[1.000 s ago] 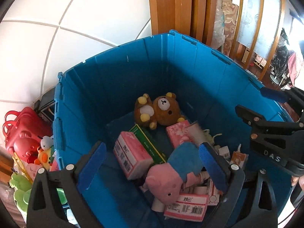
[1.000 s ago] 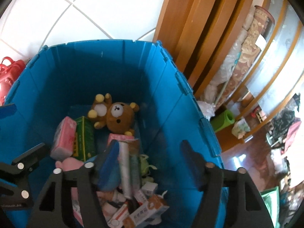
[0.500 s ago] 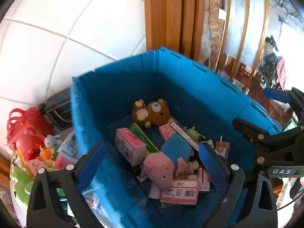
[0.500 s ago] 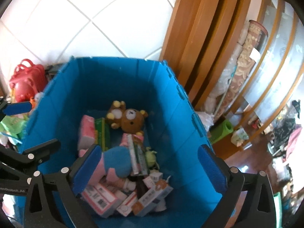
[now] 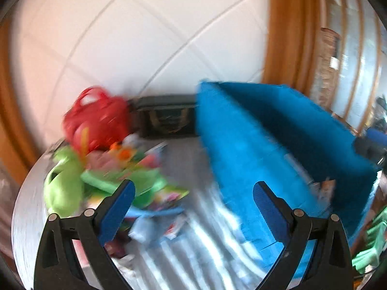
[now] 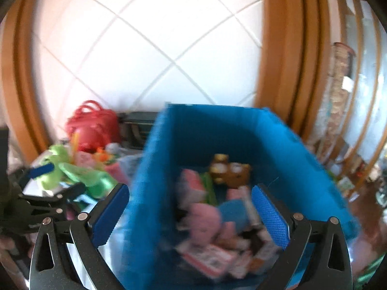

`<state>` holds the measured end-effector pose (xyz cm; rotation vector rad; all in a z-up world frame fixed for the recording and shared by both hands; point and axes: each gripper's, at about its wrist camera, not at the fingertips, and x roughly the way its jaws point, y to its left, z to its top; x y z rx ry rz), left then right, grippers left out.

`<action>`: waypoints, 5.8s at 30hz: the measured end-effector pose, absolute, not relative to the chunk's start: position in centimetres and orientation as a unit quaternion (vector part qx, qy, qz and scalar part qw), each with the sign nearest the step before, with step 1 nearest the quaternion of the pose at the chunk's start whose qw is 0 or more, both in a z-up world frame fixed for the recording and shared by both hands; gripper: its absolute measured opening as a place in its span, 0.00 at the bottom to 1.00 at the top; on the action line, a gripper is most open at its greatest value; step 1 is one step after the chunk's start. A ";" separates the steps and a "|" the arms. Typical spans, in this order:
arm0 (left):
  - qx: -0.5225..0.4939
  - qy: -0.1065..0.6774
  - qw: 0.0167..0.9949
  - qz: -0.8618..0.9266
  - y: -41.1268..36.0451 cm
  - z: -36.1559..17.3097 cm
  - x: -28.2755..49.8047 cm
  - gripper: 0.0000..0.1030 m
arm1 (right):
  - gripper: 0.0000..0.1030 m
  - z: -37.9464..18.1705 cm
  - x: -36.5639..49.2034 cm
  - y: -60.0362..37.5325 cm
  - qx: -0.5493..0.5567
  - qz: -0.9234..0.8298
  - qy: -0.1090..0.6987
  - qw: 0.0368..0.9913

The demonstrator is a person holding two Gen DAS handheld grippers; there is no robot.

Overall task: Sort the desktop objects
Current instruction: 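Move both grippers back from the crate toward the pile, then grasp the red medicine box with the left gripper while the right grasps the clear plastic case, then carry the red box and clear case into the crate and open both grippers, then move both grippers back from the crate toward the pile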

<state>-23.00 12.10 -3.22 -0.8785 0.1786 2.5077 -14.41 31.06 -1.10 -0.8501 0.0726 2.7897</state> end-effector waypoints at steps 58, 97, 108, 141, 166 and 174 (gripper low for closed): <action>-0.522 0.015 0.082 0.849 -9.1 -27.8 -28.0 0.23 | 0.33 -29.4 -32.4 10.2 -0.484 0.871 0.078 -0.008; -0.266 0.145 0.411 0.860 28.8 1.1 -18.0 0.23 | 0.33 -1.1 -14.4 40.4 -0.303 0.936 -0.011 0.181; -0.487 0.232 0.406 0.738 40.4 -6.4 -20.4 0.23 | 0.33 -9.6 -19.3 50.3 -0.558 0.821 -0.031 0.120; -0.486 0.361 0.361 0.710 43.0 -9.1 -17.8 0.50 | 0.78 -12.4 -18.0 54.2 -0.591 0.796 -0.053 0.118; -0.309 0.131 0.311 0.889 24.2 0.4 -17.5 0.63 | 1.00 -1.9 -11.8 43.3 -0.346 0.934 0.008 0.090; -0.307 0.103 0.169 0.931 8.4 -1.4 -22.7 0.74 | 1.00 0.7 -14.1 32.1 -0.303 0.953 0.018 0.001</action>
